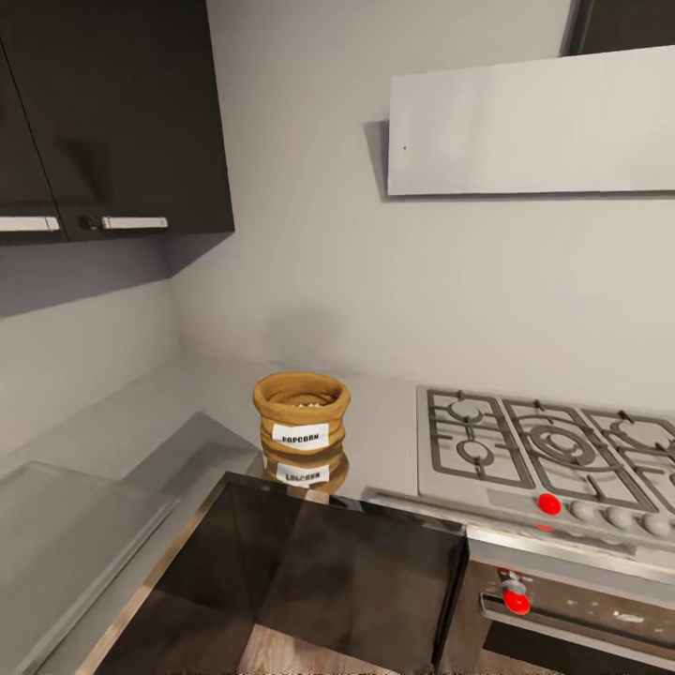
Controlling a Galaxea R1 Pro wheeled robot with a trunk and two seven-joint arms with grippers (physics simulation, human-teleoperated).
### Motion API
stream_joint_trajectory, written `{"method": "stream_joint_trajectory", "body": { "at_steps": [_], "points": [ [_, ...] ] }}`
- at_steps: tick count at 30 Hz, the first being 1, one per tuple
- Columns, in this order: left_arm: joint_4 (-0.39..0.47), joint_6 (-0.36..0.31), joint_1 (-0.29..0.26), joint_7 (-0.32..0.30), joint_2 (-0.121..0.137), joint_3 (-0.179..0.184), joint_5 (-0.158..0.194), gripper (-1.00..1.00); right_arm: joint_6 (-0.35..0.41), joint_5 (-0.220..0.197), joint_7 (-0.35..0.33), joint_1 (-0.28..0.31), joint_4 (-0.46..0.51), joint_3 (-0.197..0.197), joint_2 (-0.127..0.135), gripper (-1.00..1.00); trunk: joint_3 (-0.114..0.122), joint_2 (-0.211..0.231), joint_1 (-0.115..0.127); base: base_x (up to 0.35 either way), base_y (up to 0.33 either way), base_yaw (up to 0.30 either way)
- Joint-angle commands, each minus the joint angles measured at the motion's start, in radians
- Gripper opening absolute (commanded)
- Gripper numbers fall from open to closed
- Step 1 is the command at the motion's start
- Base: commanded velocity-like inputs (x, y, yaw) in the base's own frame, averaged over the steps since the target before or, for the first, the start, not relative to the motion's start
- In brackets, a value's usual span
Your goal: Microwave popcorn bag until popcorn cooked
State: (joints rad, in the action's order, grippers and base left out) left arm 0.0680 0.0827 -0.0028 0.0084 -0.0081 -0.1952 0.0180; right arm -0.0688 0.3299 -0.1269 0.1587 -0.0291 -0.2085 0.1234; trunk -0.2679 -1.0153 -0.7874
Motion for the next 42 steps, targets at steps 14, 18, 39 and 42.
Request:
{"method": "stream_joint_trajectory", "body": {
  "at_steps": [14, 18, 39, 42],
  "points": [
    [0.001, 0.003, 0.000, 0.001, 0.004, 0.000, -0.001, 1.00, -0.011, 0.009, -0.003, 0.001, -0.003, -0.009, -0.005, 1.00, -0.024, -0.001, 0.000, 0.000, 0.000, 0.000],
    [0.001, 0.003, 0.000, 0.001, 0.004, 0.000, -0.001, 1.00, -0.012, 0.008, -0.003, 0.001, -0.003, -0.009, -0.005, 1.00, -0.030, -0.001, 0.000, 0.000, 0.000, 0.039],
    [0.000, 0.003, 0.000, -0.001, 0.004, -0.001, 0.002, 1.00, -0.012, -0.003, -0.002, 0.001, -0.005, -0.011, -0.016, 1.00, -0.062, -0.001, 0.000, 0.000, 0.000, 0.090],
    [-0.001, 0.002, 0.000, -0.003, -0.003, -0.004, 0.004, 1.00, -0.012, -0.003, -0.002, 0.001, -0.005, -0.010, -0.020, 1.00, -0.067, -0.001, 0.000, 0.000, 0.000, 0.021]
  ]
}}
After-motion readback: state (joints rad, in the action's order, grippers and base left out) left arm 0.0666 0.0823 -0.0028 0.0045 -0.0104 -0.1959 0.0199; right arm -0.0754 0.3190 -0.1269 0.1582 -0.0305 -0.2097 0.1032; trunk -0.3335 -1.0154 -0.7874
